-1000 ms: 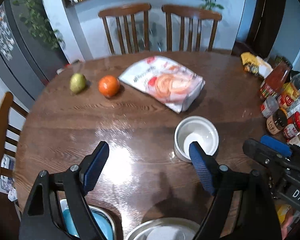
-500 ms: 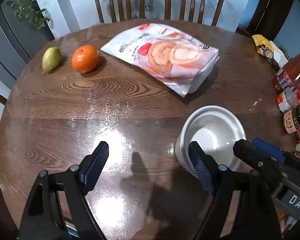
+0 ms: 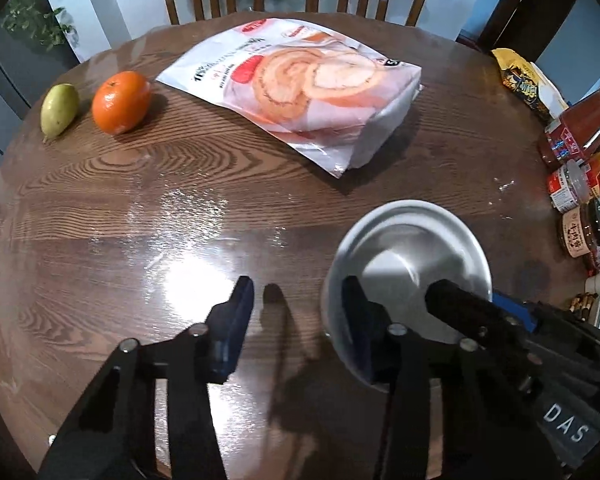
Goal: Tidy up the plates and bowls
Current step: 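Reach both tools to the white ramekin's rim and close on it, then lift the white ramekin and carry it over the nested bowls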
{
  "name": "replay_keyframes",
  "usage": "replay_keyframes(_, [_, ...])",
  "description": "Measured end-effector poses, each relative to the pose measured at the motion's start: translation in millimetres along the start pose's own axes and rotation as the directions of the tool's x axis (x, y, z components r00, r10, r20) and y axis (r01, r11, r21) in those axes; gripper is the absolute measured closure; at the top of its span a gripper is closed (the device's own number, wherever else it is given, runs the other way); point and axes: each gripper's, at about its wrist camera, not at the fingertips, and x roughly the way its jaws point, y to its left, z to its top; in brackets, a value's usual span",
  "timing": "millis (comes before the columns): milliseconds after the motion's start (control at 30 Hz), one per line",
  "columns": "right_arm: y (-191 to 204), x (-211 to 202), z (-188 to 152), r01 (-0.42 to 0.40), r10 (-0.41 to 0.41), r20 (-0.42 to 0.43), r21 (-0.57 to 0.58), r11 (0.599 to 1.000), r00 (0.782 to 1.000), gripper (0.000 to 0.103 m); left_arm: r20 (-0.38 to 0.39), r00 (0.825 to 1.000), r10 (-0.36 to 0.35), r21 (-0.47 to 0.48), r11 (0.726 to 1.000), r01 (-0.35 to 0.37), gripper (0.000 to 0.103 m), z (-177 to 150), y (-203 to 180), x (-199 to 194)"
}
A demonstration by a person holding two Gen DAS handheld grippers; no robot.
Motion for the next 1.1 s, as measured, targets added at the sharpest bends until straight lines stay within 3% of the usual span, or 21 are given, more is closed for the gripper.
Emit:
replay_keyframes(133, [2, 1, 1, -0.010, 0.010, 0.008, -0.002, 1.000, 1.000, 0.080, -0.025, 0.999, -0.041, -0.016, 0.999, 0.040, 0.075, -1, 1, 5])
replay_keyframes(233, [4, 2, 0, -0.013, 0.013, 0.017, -0.002, 1.000, 1.000, 0.083, -0.031, 0.997, -0.071, -0.018, 0.997, 0.070, 0.092, -2, -2, 6])
replay_keyframes(633, [1, -6, -13, -0.040, 0.039, 0.055, 0.022, 0.999, 0.998, 0.084, 0.032, 0.999, -0.025, 0.028, 0.999, 0.024, 0.094, -9, -12, -9])
replay_keyframes(1100, [20, -61, -53, -0.081, 0.080, 0.164, -0.001, 0.997, 0.983, 0.084, 0.176, 0.984, -0.013, 0.078, 0.997, -0.001, 0.093, -45, -18, -72])
